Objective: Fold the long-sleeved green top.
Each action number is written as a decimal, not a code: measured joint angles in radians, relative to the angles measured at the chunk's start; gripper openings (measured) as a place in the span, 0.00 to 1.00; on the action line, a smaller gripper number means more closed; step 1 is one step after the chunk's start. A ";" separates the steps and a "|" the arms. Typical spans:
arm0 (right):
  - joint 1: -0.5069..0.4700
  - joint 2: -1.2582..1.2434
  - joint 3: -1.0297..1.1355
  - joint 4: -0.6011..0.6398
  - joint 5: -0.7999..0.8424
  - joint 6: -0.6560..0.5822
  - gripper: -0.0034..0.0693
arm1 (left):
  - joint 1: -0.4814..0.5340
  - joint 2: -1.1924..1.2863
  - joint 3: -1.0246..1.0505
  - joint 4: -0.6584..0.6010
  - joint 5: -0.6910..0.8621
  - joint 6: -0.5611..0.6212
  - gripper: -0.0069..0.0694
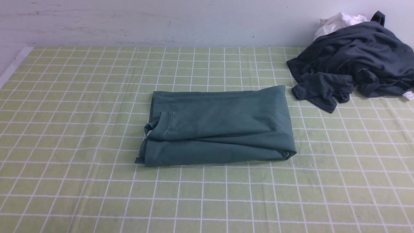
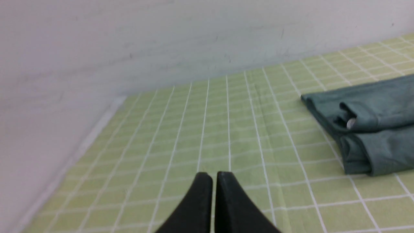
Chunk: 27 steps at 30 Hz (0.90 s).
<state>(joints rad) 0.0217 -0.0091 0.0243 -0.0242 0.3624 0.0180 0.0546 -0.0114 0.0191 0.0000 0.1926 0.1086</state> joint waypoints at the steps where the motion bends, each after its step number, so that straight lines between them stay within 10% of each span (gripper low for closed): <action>1: 0.000 0.000 -0.001 0.000 0.000 0.000 0.03 | 0.011 0.000 0.005 0.000 0.046 -0.045 0.10; 27: 0.000 0.000 -0.001 0.000 0.000 0.002 0.03 | -0.034 0.000 0.009 0.000 0.181 -0.082 0.10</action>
<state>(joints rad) 0.0217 -0.0091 0.0235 -0.0241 0.3627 0.0197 0.0202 -0.0114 0.0283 0.0000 0.3738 0.0263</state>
